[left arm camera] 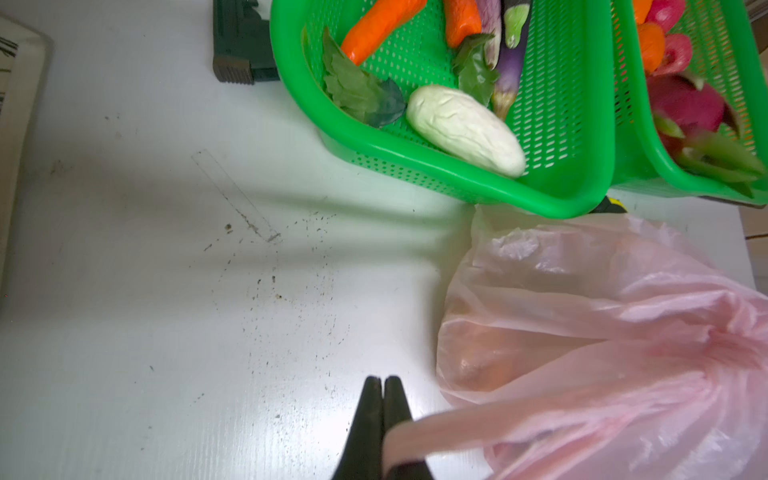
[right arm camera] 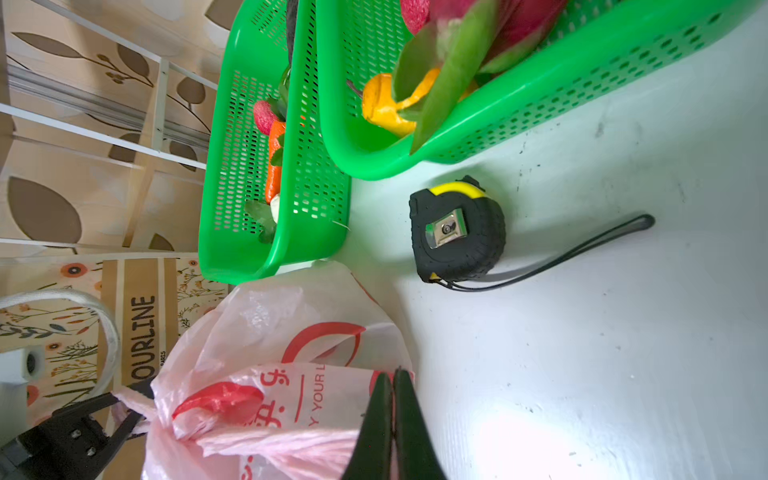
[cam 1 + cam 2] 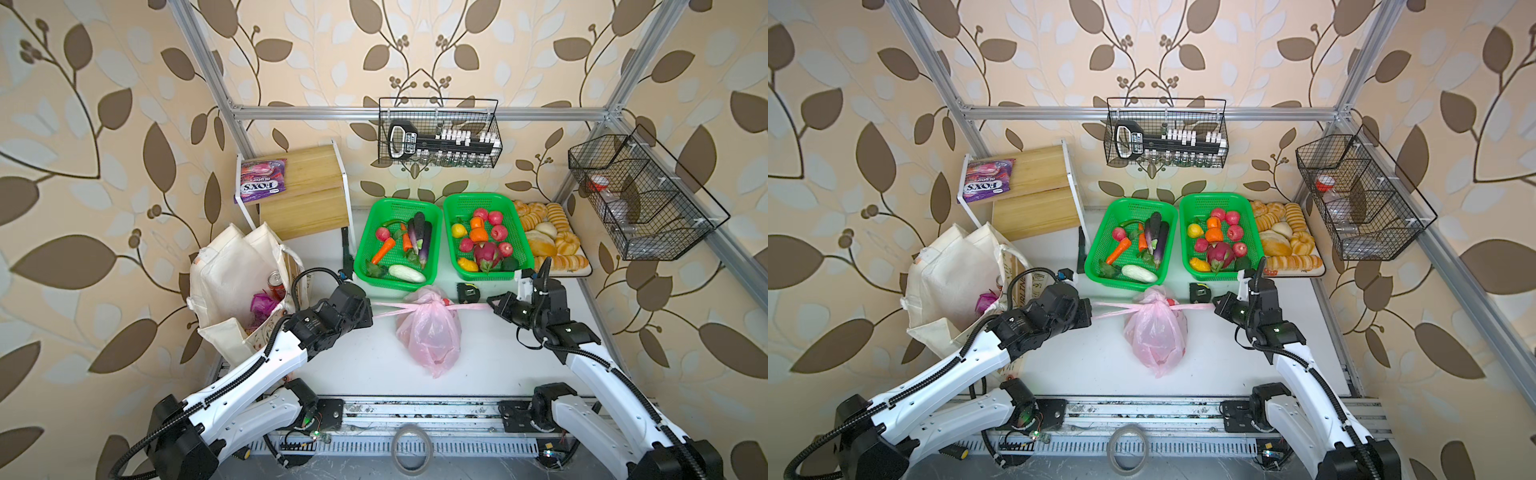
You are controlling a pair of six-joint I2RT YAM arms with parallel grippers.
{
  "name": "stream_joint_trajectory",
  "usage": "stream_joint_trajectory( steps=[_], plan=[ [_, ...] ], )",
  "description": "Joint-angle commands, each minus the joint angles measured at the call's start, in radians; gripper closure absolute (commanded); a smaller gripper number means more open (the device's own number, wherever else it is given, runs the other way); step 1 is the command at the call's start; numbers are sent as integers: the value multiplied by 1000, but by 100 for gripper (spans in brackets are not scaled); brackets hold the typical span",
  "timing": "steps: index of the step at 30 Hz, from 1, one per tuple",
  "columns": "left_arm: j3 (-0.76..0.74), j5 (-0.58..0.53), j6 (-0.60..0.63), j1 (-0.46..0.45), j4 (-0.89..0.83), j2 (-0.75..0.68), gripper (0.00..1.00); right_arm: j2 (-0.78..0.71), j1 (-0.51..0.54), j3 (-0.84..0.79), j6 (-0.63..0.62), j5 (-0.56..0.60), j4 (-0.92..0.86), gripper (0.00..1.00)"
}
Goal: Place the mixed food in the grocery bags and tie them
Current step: 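Lift the pink bag with the left gripper while the right gripper draws back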
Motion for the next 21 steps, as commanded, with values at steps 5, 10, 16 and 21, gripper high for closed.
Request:
stream_joint_trajectory(
  steps=[5, 10, 16, 21],
  plan=[
    [46, -209, 32, 36, -184, -39, 100, -70, -46, 159, -10, 164, 16, 100],
    [20, -217, 37, 36, -175, -63, 100, -50, -47, 92, -4, 171, -9, 100],
    [40, -46, 99, 36, -110, -69, 100, -58, -48, -13, 122, 27, 88, 100],
    [136, 49, 176, 36, -61, -70, 44, -59, -49, 37, 155, -87, 184, 51]
  ],
)
